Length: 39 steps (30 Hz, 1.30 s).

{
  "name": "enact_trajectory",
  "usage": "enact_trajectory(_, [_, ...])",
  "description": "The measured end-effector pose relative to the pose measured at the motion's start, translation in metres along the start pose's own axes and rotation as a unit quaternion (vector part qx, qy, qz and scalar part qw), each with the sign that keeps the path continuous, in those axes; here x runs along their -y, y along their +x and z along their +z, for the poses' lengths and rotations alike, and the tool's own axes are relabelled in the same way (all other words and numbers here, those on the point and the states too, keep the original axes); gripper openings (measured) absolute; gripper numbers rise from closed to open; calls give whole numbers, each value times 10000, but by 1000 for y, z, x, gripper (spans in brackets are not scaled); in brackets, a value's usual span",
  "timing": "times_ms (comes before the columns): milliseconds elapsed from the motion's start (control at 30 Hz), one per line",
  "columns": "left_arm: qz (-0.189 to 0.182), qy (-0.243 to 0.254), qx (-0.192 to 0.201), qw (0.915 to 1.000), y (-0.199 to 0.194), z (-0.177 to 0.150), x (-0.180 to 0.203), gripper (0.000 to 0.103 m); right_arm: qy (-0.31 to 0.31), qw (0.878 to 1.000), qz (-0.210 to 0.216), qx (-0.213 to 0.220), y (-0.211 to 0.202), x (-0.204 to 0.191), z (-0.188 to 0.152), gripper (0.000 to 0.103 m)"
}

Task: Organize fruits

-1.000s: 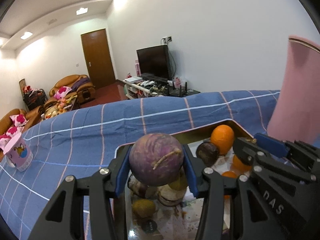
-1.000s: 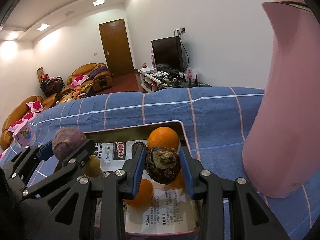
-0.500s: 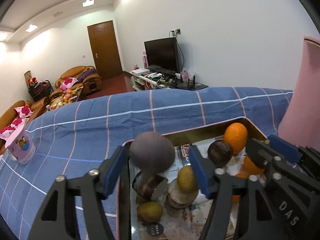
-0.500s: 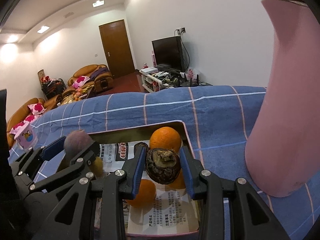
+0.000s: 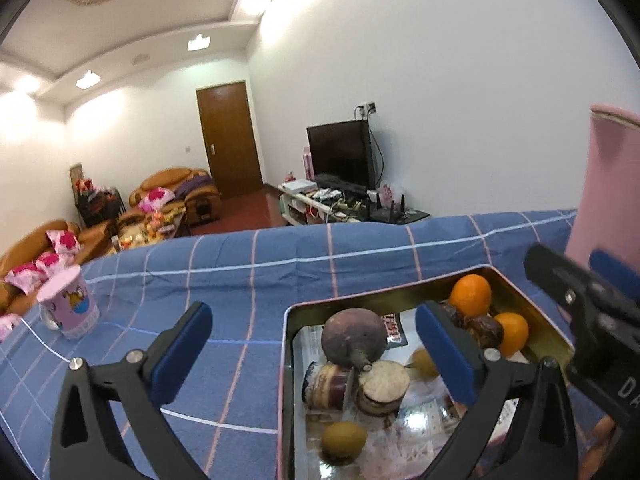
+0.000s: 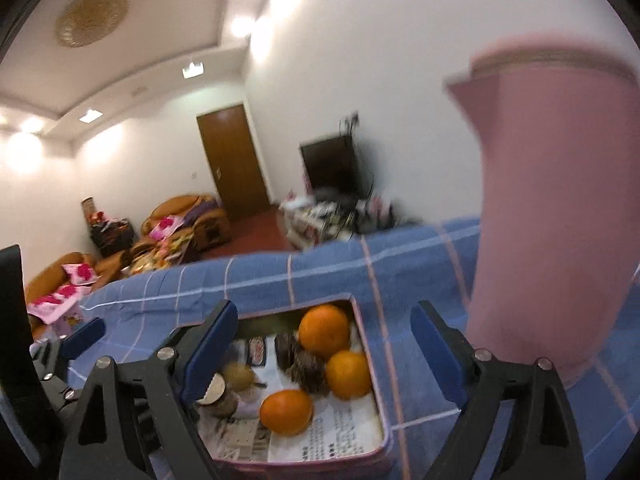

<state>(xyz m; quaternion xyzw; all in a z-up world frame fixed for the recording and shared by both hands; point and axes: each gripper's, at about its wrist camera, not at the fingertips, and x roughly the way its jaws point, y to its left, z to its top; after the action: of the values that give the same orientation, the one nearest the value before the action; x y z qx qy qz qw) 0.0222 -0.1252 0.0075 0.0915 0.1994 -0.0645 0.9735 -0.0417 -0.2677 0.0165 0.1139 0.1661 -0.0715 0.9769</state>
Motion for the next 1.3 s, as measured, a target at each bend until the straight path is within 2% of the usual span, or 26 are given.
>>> enact_trajectory(100, [9, 29, 85, 10000, -7, -1, -2, 103, -423, 9985, -250, 222, -8, -14, -2, 90])
enact_trajectory(267, [-126, -198, 69, 9997, -12, -4, -14, 103, -721, 9954, -423, 458, -19, -27, -5, 90])
enact_trajectory(433, [-185, -236, 113, 9995, -16, -5, -17, 103, -676, 9962, -419, 370, -24, -25, -6, 90])
enact_trajectory(767, [-222, -173, 324, 9991, -30, -9, -15, 103, -581, 9959, -488, 498, -43, -20, -11, 90])
enact_trajectory(1300, [-274, -238, 373, 9986, -40, -13, -17, 103, -756, 9926, -470, 825, -57, -27, -14, 90])
